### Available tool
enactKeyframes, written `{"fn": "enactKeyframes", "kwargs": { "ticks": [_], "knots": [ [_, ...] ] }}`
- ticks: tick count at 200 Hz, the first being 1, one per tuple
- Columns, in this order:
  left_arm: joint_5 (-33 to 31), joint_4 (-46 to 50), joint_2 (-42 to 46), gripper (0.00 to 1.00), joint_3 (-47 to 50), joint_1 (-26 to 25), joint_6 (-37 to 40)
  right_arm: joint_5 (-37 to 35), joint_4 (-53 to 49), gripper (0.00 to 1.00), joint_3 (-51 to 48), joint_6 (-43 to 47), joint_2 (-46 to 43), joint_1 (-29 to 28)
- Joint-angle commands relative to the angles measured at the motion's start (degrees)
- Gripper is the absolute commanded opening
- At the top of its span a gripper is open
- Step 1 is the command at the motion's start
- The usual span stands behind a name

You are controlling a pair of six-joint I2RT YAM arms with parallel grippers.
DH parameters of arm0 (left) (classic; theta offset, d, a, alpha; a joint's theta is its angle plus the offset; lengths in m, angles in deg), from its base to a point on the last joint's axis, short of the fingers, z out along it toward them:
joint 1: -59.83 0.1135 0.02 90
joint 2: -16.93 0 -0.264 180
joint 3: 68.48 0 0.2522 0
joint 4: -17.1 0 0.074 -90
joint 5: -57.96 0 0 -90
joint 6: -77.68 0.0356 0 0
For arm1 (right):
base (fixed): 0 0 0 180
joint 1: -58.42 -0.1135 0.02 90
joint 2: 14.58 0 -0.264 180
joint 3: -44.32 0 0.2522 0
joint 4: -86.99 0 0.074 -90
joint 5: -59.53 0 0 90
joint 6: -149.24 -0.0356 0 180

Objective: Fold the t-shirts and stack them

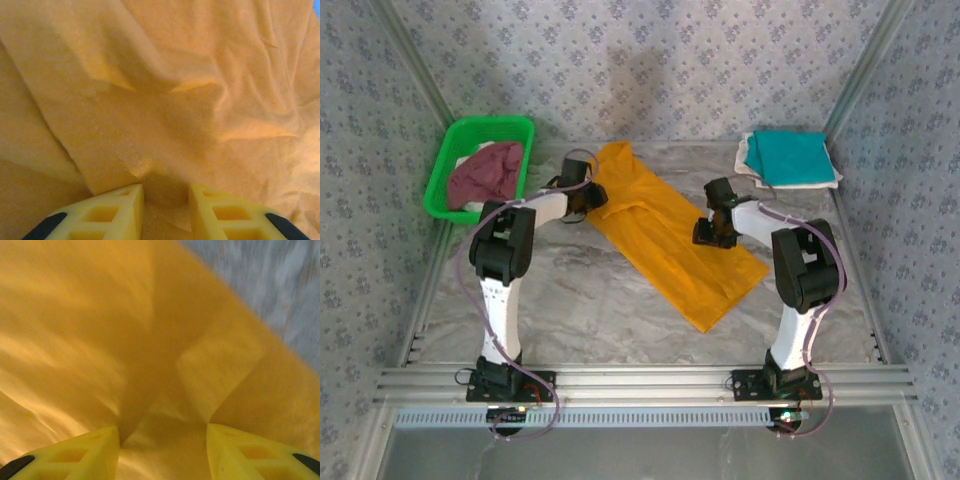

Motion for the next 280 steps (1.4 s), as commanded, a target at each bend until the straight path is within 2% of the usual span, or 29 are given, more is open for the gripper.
{"fn": "enactKeyframes", "kwargs": {
  "ticks": [1, 37, 70, 99, 127, 155, 173, 184, 207, 220, 234, 258, 280],
  "knots": [
    [2.2, 4.8, -4.1, 0.30, -3.2, 0.2, 1.1, 3.1, -1.8, 0.50, -4.5, -2.6, -1.9, -0.4],
    [5.1, 10.7, -11.1, 0.30, -13.9, 0.1, 4.0, 5.4, 0.1, 0.50, -11.9, -8.8, -5.5, -2.8],
    [5.7, 18.7, -18.1, 0.29, -27.6, -0.6, 8.4, 7.6, 3.2, 0.51, -16.6, -17.9, -6.1, -8.8],
    [7.2, 22.6, -22.8, 0.30, -37.9, -0.8, 10.9, 7.4, 6.4, 0.53, -17.2, -24.9, -5.7, -14.7],
    [6.4, 27.5, -24.5, 0.35, -45.4, -0.5, 13.4, 5.9, 6.5, 0.54, -15.3, -26.1, -7.0, -14.4],
    [5.4, 27.4, -21.3, 0.35, -46.1, 0.4, 14.7, 4.8, 5.8, 0.56, -13.5, -24.5, -11.3, -12.9],
    [2.8, 27.7, -16.9, 0.36, -43.4, 0.6, 14.7, 1.4, 3.5, 0.58, -10.3, -20.6, -13.4, -11.5],
    [1.4, 24.5, -12.2, 0.36, -37.4, 0.5, 13.6, -0.5, 1.7, 0.59, -7.4, -17.5, -13.6, -10.4],
    [-0.5, 9.8, -1.5, 0.35, -18.5, 0.0, 9.6, -2.0, -0.3, 0.58, -0.3, -13.6, -11.0, -8.4],
    [-1.3, 6.6, 0.6, 0.32, -14.0, -0.4, 8.8, -2.3, 1.3, 0.57, 3.4, -9.6, -9.1, -7.6],
    [-2.6, 8.0, -0.7, 0.29, -14.9, -0.3, 8.7, -2.2, 1.7, 0.55, 6.7, -8.4, -6.8, -6.8],
    [-1.5, 15.7, -6.9, 0.17, -23.6, 0.6, 8.2, -1.6, 5.0, 0.54, 9.5, -6.1, -5.4, -5.3],
    [-2.2, 16.0, -9.9, 0.15, -25.6, 0.6, 7.1, -1.4, 5.5, 0.55, 10.7, -5.5, -5.5, -4.8]
  ]
}}
